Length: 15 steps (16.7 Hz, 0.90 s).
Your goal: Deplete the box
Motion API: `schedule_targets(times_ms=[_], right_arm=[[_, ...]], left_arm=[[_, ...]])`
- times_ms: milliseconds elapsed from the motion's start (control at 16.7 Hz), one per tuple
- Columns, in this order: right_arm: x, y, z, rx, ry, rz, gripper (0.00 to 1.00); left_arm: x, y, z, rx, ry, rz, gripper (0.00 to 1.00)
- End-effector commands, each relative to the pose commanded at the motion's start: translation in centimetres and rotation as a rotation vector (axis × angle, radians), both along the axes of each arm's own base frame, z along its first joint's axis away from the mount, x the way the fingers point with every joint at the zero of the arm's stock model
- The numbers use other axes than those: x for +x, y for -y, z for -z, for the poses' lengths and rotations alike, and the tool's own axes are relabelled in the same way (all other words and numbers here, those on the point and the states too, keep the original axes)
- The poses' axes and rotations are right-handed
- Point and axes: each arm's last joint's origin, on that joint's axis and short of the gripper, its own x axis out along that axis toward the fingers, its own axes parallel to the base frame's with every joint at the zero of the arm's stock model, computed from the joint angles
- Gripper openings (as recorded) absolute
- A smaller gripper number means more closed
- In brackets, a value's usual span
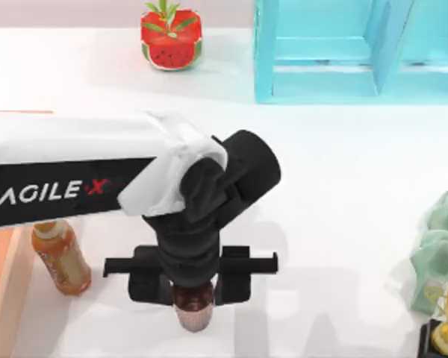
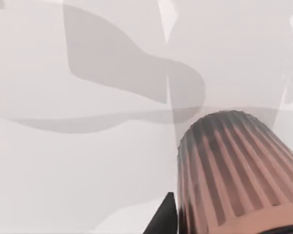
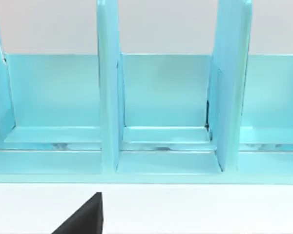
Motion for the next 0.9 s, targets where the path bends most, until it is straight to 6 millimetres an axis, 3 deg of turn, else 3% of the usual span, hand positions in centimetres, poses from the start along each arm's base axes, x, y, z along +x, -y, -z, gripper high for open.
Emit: schedule_targets(times_ms=[120, 900], right_arm=[[0.0, 0.0, 0.0, 0.0, 0.0, 0.0, 1.0], [0.0, 0.0, 0.0, 0.0, 0.0, 0.0, 1.0]], left_arm=[[0.0, 0.0, 0.0, 0.0, 0.0, 0.0, 0.0], [0.0, 0.0, 0.0, 0.0, 0.0, 0.0, 0.98]])
